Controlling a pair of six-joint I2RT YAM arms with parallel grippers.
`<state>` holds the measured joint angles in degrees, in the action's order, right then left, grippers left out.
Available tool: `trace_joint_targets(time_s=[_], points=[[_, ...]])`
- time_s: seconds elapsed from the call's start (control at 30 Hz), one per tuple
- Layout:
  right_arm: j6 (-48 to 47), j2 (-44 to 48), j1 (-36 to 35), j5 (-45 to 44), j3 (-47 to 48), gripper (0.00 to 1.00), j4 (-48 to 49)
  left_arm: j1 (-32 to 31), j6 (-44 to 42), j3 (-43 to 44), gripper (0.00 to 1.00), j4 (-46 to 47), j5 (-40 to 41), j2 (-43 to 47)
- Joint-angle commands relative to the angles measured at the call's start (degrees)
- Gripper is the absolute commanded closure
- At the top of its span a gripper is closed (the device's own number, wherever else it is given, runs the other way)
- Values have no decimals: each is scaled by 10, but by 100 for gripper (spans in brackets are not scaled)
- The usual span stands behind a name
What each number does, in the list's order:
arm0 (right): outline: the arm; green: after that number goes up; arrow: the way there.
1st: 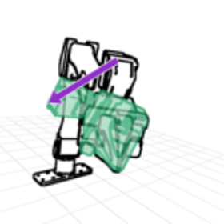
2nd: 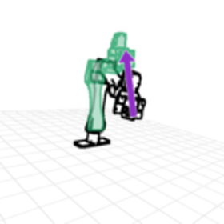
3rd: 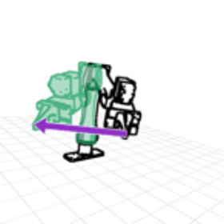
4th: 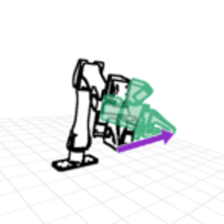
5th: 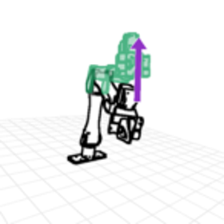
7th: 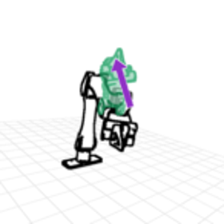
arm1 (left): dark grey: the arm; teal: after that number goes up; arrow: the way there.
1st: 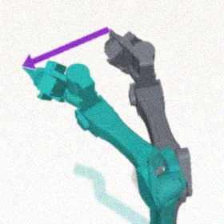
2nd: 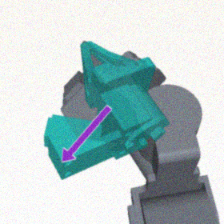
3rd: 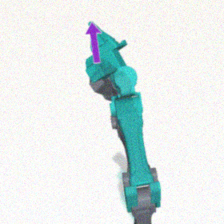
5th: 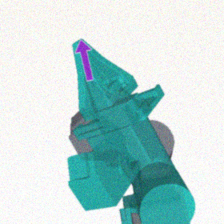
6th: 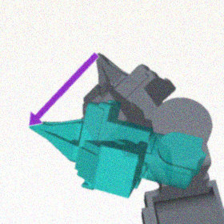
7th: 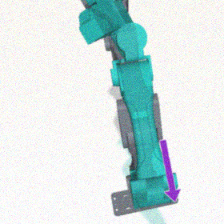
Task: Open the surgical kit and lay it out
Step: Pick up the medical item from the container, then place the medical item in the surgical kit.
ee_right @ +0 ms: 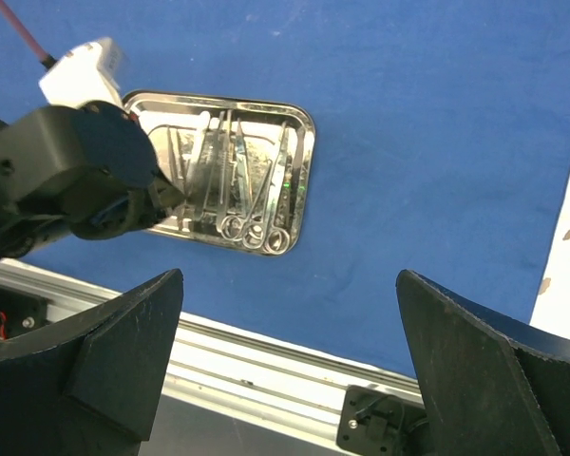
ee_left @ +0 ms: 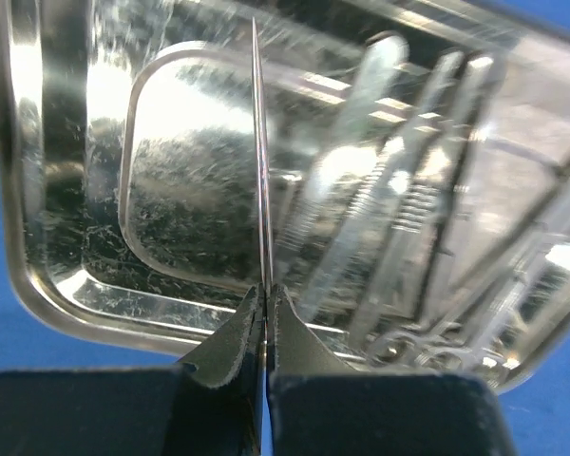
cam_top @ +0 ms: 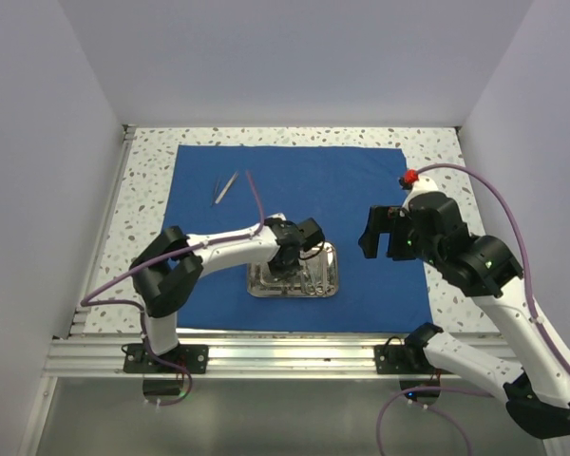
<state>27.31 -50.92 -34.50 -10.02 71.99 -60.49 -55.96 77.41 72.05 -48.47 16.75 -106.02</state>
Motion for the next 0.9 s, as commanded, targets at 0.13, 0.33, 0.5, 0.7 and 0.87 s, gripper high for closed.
trace_joint_targets(time_s=[0.13, 0.33, 0.5, 0.7, 0.87], points=[[-3, -8, -2, -29, 7, 2, -1, 30, -128, 120, 100, -87, 83, 44], [25, -52, -3, -19, 7, 2, 30, 146, -297, 131, 100, -45, 111, 66], [41, -78, -3, -25, 3, 2, 46, 250, -508, 134, 100, 109, 81, 30], [67, -87, -3, -30, -15, 1, 47, 322, -595, 229, 100, 138, 88, -95], [83, -98, -2, -22, -39, 2, 65, 353, -609, 325, 100, 131, 100, -187]])
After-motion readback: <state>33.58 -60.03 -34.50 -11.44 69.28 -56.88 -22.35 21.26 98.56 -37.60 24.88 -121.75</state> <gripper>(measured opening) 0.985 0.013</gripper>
